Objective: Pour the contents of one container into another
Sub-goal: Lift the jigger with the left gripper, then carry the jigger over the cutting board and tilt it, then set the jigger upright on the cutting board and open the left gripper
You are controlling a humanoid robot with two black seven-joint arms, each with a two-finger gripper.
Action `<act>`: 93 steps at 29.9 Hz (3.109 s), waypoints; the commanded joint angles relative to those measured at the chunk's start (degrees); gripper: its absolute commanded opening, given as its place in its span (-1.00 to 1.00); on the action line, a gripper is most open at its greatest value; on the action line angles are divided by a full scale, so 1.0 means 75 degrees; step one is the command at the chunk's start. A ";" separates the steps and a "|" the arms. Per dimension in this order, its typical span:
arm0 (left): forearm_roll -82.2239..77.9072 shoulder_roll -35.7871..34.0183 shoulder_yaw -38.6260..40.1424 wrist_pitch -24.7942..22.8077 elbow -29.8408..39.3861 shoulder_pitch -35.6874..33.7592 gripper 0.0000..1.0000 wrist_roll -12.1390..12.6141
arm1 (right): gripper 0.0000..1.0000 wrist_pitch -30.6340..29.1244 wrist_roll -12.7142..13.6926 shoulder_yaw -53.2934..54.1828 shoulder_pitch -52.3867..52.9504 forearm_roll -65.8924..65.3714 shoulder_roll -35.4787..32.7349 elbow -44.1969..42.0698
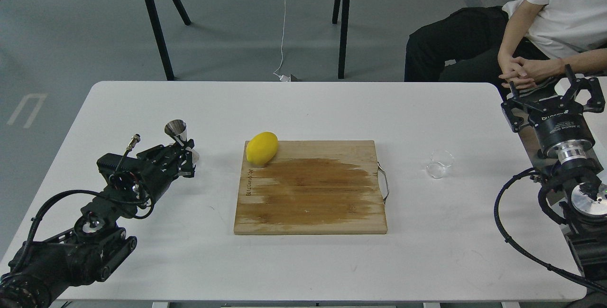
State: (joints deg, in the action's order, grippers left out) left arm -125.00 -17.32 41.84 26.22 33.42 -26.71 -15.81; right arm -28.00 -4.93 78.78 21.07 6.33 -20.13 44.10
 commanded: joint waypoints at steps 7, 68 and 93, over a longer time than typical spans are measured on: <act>0.0000 -0.0549 -0.0596 -0.0236 0.1730 -0.1042 -0.84 0.0058 | 1.00 0.0000 0.0001 0.0534 -0.0465 0.0012 -0.0211 0.0073; 0.0000 0.1642 -0.4454 -0.1421 0.1381 -0.1946 -0.56 0.0257 | 1.00 0.0000 0.0012 0.1531 -0.1672 0.0024 -0.0785 0.0542; 0.0000 0.1572 -0.4384 -0.1374 0.1486 -0.1759 -0.12 0.0163 | 1.00 0.0000 0.0012 0.1519 -0.1696 0.0024 -0.0797 0.0531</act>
State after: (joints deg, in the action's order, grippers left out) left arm -125.00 -5.13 8.85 15.90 44.11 -39.90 -14.30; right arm -28.00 -4.83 90.17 8.44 6.50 -26.11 48.16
